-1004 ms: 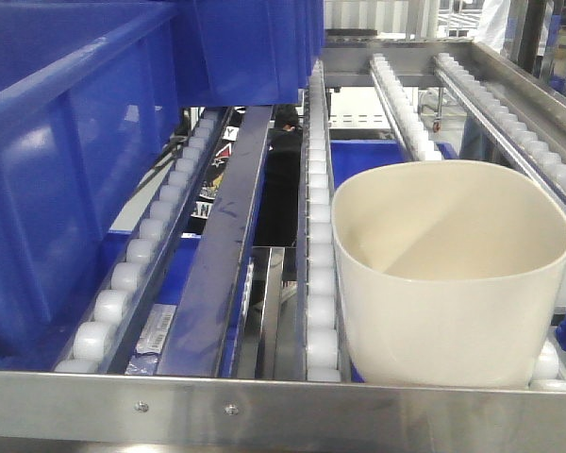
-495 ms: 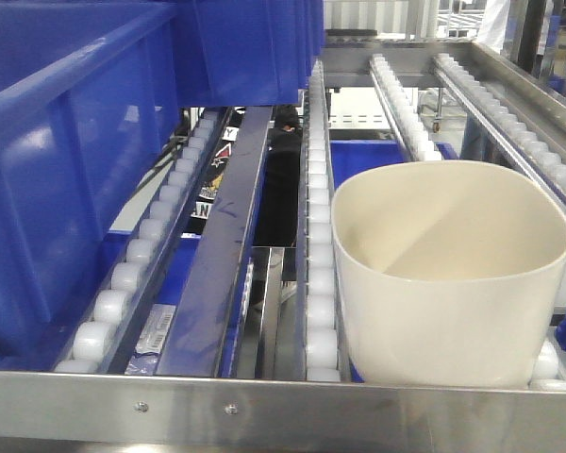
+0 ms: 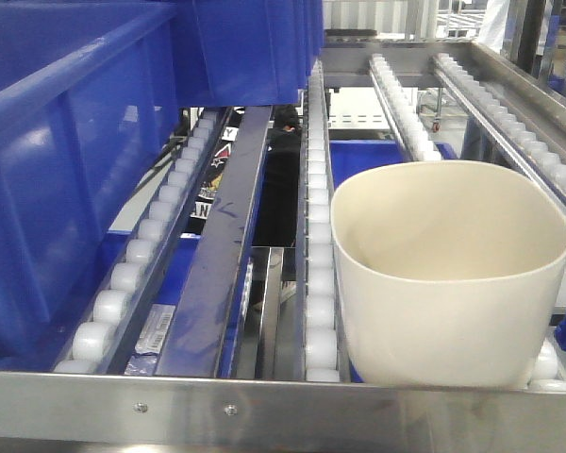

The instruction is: Move white bin to right shelf second layer

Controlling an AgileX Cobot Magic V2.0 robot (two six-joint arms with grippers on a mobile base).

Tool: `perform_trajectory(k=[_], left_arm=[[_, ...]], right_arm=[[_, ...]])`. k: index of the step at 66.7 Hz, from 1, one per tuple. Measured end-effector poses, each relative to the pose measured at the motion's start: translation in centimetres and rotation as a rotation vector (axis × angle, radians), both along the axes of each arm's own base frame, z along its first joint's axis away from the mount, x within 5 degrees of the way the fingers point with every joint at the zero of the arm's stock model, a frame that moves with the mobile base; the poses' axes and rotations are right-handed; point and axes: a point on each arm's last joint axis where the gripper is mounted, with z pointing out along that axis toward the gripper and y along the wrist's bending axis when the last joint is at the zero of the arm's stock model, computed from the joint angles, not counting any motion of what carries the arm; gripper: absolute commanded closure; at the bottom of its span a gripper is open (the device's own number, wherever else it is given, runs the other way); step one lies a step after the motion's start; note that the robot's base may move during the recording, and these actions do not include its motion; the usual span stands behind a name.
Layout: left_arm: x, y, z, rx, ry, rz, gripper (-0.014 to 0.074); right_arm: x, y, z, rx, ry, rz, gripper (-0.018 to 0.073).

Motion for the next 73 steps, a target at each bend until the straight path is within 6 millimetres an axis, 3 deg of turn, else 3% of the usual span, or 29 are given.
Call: perform_trajectory(k=[8,22,73], left_arm=[[0.0,0.0,0.0,0.0,0.0,0.0,0.0512],[0.0,0.0,0.0,0.0,0.0,0.0,0.0512],[0.0,0.0,0.0,0.0,0.0,0.0,0.0512]], right_arm=[[-1.2,-0.2,-3.0,0.0,-0.022,-0.037,0.0506],[-2.0,-0.4,-5.5,-0.001,-0.068,-0.059,0.0506],[-1.9,-0.4,-5.7,-0.002,-0.08,-0.062,0.0506]])
